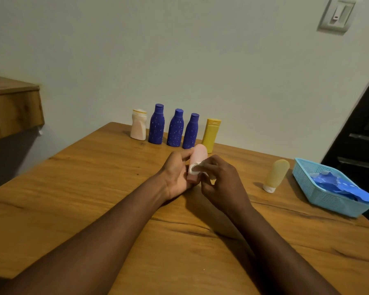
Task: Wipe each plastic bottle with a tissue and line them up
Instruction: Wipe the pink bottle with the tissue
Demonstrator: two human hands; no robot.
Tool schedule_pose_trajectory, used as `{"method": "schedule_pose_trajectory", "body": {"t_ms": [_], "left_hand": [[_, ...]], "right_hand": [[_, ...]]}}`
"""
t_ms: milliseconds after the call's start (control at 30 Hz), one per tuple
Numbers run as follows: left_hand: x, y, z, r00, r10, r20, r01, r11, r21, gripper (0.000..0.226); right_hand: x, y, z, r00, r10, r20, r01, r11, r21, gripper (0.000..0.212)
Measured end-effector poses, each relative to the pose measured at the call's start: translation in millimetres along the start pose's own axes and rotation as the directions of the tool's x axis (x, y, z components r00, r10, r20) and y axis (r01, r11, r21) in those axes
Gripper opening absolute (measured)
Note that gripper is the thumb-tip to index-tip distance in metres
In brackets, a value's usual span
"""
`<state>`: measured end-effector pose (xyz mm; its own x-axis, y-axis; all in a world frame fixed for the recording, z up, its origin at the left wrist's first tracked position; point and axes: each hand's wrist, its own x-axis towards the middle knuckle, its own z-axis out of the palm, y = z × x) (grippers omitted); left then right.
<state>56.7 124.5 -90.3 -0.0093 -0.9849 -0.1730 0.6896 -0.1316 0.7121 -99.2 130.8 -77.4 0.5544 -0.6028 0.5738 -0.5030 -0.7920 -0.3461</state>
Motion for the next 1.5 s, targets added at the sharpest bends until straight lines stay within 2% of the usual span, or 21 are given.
{"method": "schedule_pose_trajectory", "body": {"t_ms": [133, 233, 400, 500, 567, 667, 733, 800, 833, 867, 933, 967, 1000, 1067, 1133, 1167, 1200, 1267, 1300, 1400, 1500], "left_hand": [[-4, -7, 8, 0.998, -0.02, 0.058, 0.017, 0.998, 0.055, 0.051], [-3, -9, 9, 0.998, -0.02, 0.064, 0.017, 0.998, 0.06, 0.047], [0, -5, 6, 1.0, -0.012, 0.011, 0.012, 1.0, 0.029, 0.051], [0, -2, 4, 1.0, -0.003, 0.01, 0.002, 1.0, 0.026, 0.05], [-3, -2, 5, 1.0, 0.005, 0.024, -0.006, 0.999, 0.039, 0.047], [-7, -2, 9, 0.999, 0.012, 0.049, -0.015, 0.998, 0.064, 0.039], [-8, -3, 12, 0.998, 0.012, 0.055, -0.017, 0.997, 0.082, 0.035], [-9, -6, 13, 0.998, -0.008, 0.07, 0.001, 0.995, 0.1, 0.036], [-9, -8, 12, 0.997, -0.022, 0.074, 0.014, 0.994, 0.107, 0.038], [-10, -9, 13, 0.996, -0.035, 0.079, 0.026, 0.993, 0.113, 0.039], [-11, -10, 13, 0.996, -0.048, 0.08, 0.038, 0.992, 0.118, 0.041], [-11, -10, 13, 0.996, -0.048, 0.076, 0.039, 0.993, 0.114, 0.042], [-11, -9, 14, 0.996, -0.046, 0.072, 0.038, 0.994, 0.105, 0.043], [-11, -8, 13, 0.996, -0.043, 0.074, 0.037, 0.996, 0.08, 0.044], [-10, -8, 12, 0.995, -0.055, 0.08, 0.052, 0.998, 0.046, 0.049], [-9, -8, 11, 0.996, -0.055, 0.075, 0.053, 0.998, 0.032, 0.05], [-8, -8, 11, 0.996, -0.051, 0.071, 0.05, 0.999, 0.019, 0.049], [-7, -6, 10, 0.997, -0.045, 0.056, 0.045, 0.999, 0.003, 0.046], [-7, -6, 9, 0.998, -0.047, 0.05, 0.047, 0.999, -0.005, 0.045], [-7, -7, 9, 0.998, -0.043, 0.038, 0.044, 0.999, -0.023, 0.046], [-5, -9, 8, 0.998, -0.036, 0.043, 0.037, 0.999, -0.032, 0.044]], "right_hand": [[2, 10, -5, 0.98, 0.057, -0.189, -0.055, 0.998, 0.012, 0.034], [4, 16, -6, 0.966, 0.082, -0.246, -0.077, 0.997, 0.03, 0.035], [4, 17, -7, 0.992, 0.056, -0.117, -0.05, 0.997, 0.057, 0.032], [5, 18, -7, 0.988, 0.112, -0.106, -0.09, 0.978, 0.19, 0.027], [6, 16, -12, 0.956, 0.256, -0.145, -0.172, 0.887, 0.428, 0.02], [10, 17, -23, 0.868, 0.492, -0.071, -0.249, 0.554, 0.795, 0.013], [13, 18, -25, 0.841, 0.539, 0.042, -0.282, 0.369, 0.886, 0.011], [13, 20, -21, 0.84, 0.531, 0.11, -0.306, 0.296, 0.905, 0.014], [12, 22, -17, 0.843, 0.526, 0.11, -0.319, 0.326, 0.89, 0.014], [11, 24, -14, 0.854, 0.516, 0.065, -0.326, 0.433, 0.84, 0.012], [9, 30, -10, 0.903, 0.414, -0.111, -0.273, 0.756, 0.595, 0.014], [8, 32, -8, 0.923, 0.342, -0.178, -0.229, 0.857, 0.461, 0.018], [8, 33, -8, 0.932, 0.288, -0.222, -0.195, 0.911, 0.363, 0.021], [8, 29, -8, 0.942, 0.199, -0.269, -0.141, 0.965, 0.22, 0.026], [7, 27, -8, 0.957, 0.141, -0.254, -0.108, 0.984, 0.14, 0.018], [6, 24, -9, 0.965, 0.145, -0.218, -0.116, 0.983, 0.138, 0.007], [6, 21, -10, 0.973, 0.157, -0.171, -0.135, 0.981, 0.138, 0.008], [4, 18, -9, 0.977, 0.179, -0.115, -0.165, 0.979, 0.121, 0.031], [5, 16, -9, 0.978, 0.177, -0.109, -0.168, 0.982, 0.091, 0.031], [6, 14, -6, 0.98, 0.147, -0.138, -0.134, 0.986, 0.097, 0.016], [6, 15, -3, 0.975, 0.109, -0.194, -0.086, 0.989, 0.123, 0.03]]}}
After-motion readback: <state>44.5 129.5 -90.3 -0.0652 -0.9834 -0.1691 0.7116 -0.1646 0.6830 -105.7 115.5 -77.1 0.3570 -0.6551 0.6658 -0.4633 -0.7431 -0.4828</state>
